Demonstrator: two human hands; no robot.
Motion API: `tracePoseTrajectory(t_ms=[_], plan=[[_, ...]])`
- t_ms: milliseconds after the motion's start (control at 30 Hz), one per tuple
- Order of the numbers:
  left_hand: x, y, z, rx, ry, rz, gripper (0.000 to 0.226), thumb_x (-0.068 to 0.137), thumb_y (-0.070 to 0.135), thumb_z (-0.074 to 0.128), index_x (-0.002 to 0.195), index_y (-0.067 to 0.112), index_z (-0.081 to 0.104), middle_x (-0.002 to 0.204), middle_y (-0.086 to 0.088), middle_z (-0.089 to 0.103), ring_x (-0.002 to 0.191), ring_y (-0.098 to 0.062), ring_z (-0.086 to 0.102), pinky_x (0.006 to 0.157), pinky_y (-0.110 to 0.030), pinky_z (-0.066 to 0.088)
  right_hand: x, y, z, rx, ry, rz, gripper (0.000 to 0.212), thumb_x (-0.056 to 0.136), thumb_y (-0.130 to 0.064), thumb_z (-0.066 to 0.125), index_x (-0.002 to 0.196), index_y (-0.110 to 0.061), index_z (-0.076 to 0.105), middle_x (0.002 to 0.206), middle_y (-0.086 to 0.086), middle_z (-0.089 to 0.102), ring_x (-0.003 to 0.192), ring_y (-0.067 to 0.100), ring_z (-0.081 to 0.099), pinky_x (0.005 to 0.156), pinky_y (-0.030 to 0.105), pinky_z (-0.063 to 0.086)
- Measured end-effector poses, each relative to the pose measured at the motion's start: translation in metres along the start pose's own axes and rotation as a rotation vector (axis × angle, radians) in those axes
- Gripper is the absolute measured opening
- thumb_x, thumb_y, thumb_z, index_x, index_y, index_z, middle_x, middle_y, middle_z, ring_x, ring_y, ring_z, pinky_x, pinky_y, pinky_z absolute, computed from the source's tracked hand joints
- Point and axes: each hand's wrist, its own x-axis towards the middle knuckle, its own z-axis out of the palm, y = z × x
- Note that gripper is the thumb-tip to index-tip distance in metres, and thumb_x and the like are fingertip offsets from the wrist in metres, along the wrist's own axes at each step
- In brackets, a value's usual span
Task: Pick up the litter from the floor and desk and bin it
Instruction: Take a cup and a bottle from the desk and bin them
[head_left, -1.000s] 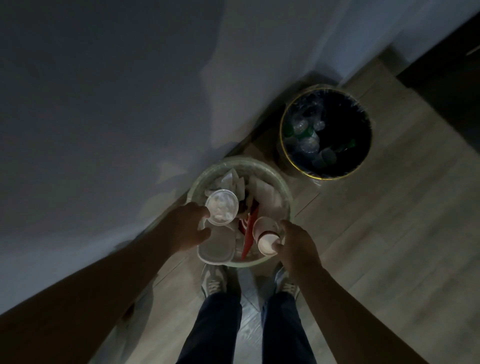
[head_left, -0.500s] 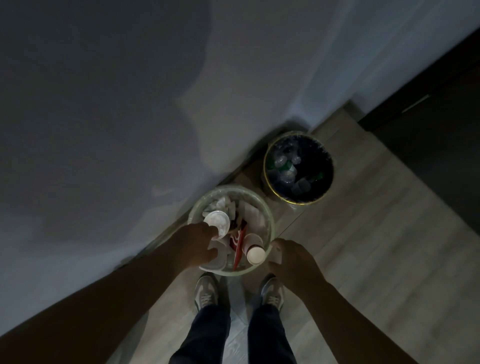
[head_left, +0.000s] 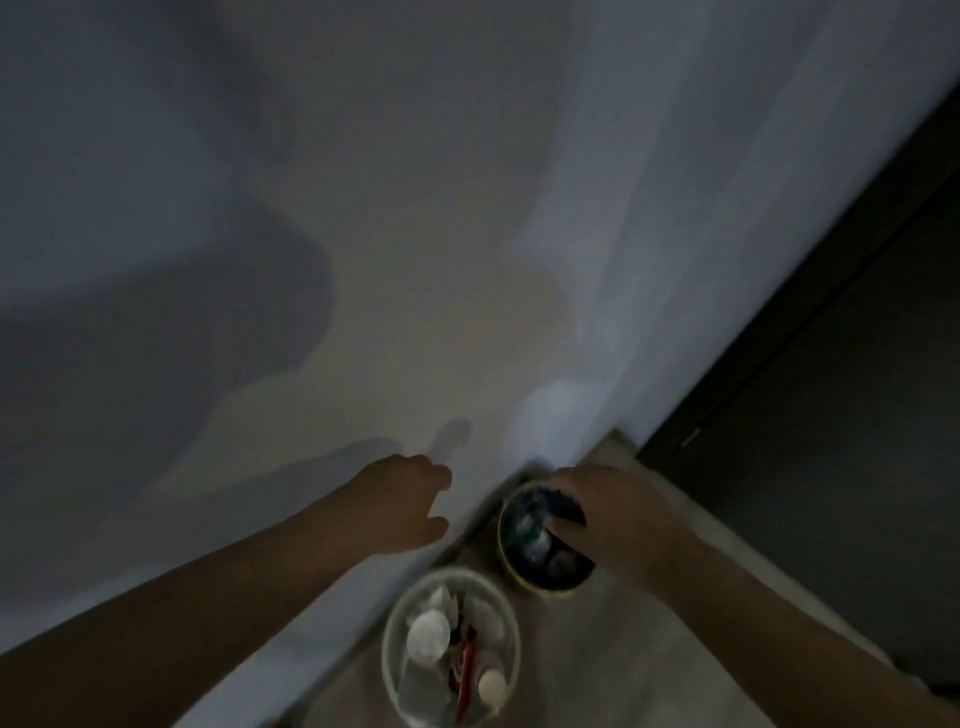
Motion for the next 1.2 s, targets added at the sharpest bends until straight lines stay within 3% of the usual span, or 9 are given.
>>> tracePoseTrajectory(t_ms=[133, 267, 367, 467, 533, 600, 700, 833, 1200], plan=[[-0.029, 0.03, -0.107, 0.069, 0.236, 0.01, 0.054, 0.091, 0.045, 0.053, 0.14, 0.023, 0.041, 0.133, -0.003, 0.051, 0.119, -0.02, 0.051, 0.1, -0.029, 0.039, -0.03, -0.013, -0.107, -0.044, 0.142, -0.11, 0.048, 0.095, -0.039, 0.053, 0.139, -0.027, 0.041, 0.132, -0.008, 0.05, 0.122, 0.009, 0.046, 0.1, 0.02, 0.035], [-0.078, 0.069, -0.199, 0.107, 0.452, -0.011, 0.054, 0.089, 0.049, 0.053, 0.138, 0.027, 0.043, 0.132, 0.004, 0.052, 0.121, -0.014, 0.05, 0.103, -0.022, 0.035, -0.061, -0.021, -0.2, -0.095, 0.304, -0.255, 0.047, 0.093, -0.041, 0.055, 0.138, -0.03, 0.046, 0.132, -0.009, 0.053, 0.118, 0.005, 0.051, 0.102, 0.019, 0.039], [-0.118, 0.097, -0.252, 0.097, 0.603, -0.058, 0.056, 0.082, 0.055, 0.05, 0.132, 0.029, 0.049, 0.124, 0.01, 0.055, 0.115, -0.007, 0.052, 0.089, -0.005, 0.029, -0.083, -0.024, -0.263, -0.107, 0.462, -0.359, 0.044, 0.092, -0.043, 0.056, 0.135, -0.035, 0.048, 0.129, -0.016, 0.053, 0.113, -0.001, 0.051, 0.099, 0.015, 0.038], [-0.147, 0.123, -0.284, 0.037, 0.773, -0.116, 0.043, 0.084, 0.051, 0.058, 0.122, 0.031, 0.055, 0.11, 0.018, 0.055, 0.099, 0.0, 0.055, 0.073, 0.003, 0.03, -0.1, -0.025, -0.312, -0.083, 0.585, -0.49, 0.039, 0.09, -0.045, 0.058, 0.128, -0.04, 0.051, 0.12, -0.023, 0.054, 0.1, -0.008, 0.047, 0.092, 0.01, 0.038], [-0.163, 0.137, -0.287, -0.012, 0.846, -0.168, 0.035, 0.086, 0.045, 0.061, 0.119, 0.033, 0.056, 0.106, 0.022, 0.053, 0.093, 0.005, 0.054, 0.072, -0.001, 0.039, -0.105, -0.026, -0.331, -0.045, 0.642, -0.578, 0.037, 0.088, -0.045, 0.059, 0.124, -0.044, 0.052, 0.115, -0.028, 0.054, 0.095, -0.011, 0.048, 0.087, 0.005, 0.038], [-0.18, 0.145, -0.279, -0.039, 0.895, -0.232, 0.035, 0.085, 0.047, 0.06, 0.119, 0.036, 0.056, 0.111, 0.024, 0.055, 0.097, 0.006, 0.054, 0.081, -0.011, 0.047, -0.103, -0.031, -0.337, -0.031, 0.662, -0.664, 0.035, 0.086, -0.047, 0.059, 0.121, -0.047, 0.052, 0.113, -0.034, 0.052, 0.092, -0.019, 0.046, 0.08, 0.0, 0.034], [-0.225, 0.148, -0.265, -0.045, 0.96, -0.373, 0.035, 0.085, 0.049, 0.06, 0.118, 0.038, 0.056, 0.113, 0.025, 0.057, 0.099, 0.009, 0.055, 0.084, -0.017, 0.049, -0.092, -0.057, -0.331, -0.013, 0.617, -0.79, 0.035, 0.085, -0.049, 0.06, 0.119, -0.046, 0.054, 0.11, -0.038, 0.051, 0.094, -0.027, 0.042, 0.078, -0.001, 0.033], [-0.313, 0.159, -0.24, 0.068, 0.985, -0.623, 0.034, 0.086, 0.052, 0.056, 0.119, 0.041, 0.056, 0.113, 0.029, 0.054, 0.1, 0.01, 0.052, 0.079, -0.006, 0.044, -0.099, -0.13, -0.317, -0.015, 0.546, -1.014, 0.036, 0.087, -0.048, 0.058, 0.122, -0.044, 0.053, 0.114, -0.035, 0.05, 0.093, -0.028, 0.04, 0.08, -0.004, 0.031], [-0.572, 0.258, -0.128, 0.112, 1.125, -1.301, 0.041, 0.079, 0.061, 0.053, 0.113, 0.04, 0.06, 0.106, 0.024, 0.058, 0.098, 0.006, 0.057, 0.086, -0.021, 0.051, -0.249, -0.351, -0.251, 0.078, 0.368, -1.717, 0.036, 0.088, -0.046, 0.058, 0.123, -0.041, 0.055, 0.115, -0.031, 0.053, 0.091, -0.027, 0.039, 0.08, -0.004, 0.029]])
